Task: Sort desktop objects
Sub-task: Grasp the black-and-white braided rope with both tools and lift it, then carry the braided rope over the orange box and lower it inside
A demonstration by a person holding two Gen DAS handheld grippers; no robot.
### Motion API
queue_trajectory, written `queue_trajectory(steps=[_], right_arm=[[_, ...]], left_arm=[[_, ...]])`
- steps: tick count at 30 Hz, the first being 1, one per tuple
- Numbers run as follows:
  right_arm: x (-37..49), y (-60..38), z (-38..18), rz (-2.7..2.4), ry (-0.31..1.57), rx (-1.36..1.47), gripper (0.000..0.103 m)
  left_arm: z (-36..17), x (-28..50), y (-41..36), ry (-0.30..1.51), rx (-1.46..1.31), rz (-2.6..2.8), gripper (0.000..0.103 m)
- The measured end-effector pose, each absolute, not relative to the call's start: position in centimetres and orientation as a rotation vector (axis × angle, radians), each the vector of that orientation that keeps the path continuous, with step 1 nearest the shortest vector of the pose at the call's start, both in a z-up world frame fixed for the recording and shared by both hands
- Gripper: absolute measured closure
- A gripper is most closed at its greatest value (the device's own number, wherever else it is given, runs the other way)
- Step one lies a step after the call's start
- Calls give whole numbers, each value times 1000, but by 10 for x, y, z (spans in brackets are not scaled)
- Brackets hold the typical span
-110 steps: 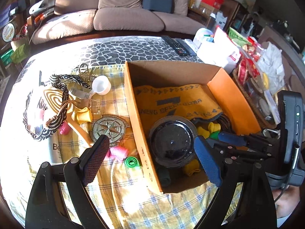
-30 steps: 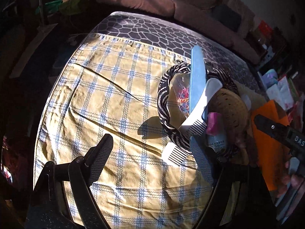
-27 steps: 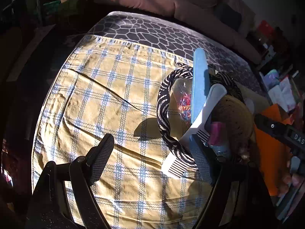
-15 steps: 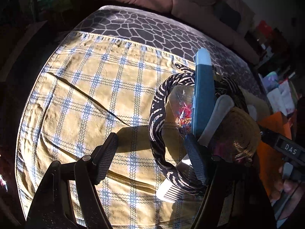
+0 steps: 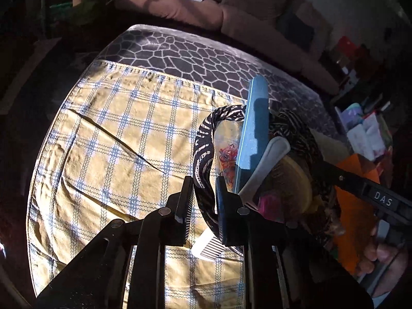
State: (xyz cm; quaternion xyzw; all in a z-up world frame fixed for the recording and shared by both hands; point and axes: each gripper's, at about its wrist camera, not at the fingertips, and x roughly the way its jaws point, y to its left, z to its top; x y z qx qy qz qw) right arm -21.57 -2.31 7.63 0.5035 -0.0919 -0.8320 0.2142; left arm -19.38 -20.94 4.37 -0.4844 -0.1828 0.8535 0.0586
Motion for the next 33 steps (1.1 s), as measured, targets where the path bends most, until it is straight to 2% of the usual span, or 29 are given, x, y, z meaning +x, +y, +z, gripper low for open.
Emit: queue_trajectory(steps=[10,20,27,33], right_arm=[[-185,-12,144,-2358,-264,1266,89],[-144,30,218,-2409,-355,1121,90],[-121,79,257,-2470,-386,1044,90],[-107,141,255,-2534,-430,1056,90]], left_arm=[[128,-166,-192,-494,-1295,2656,88],[198,-132,-156,-438,-1171,2686,88],[219,-122,-107,-424,-1146,2629,88],[212,-122,-34,-339,-1165,2550,88]])
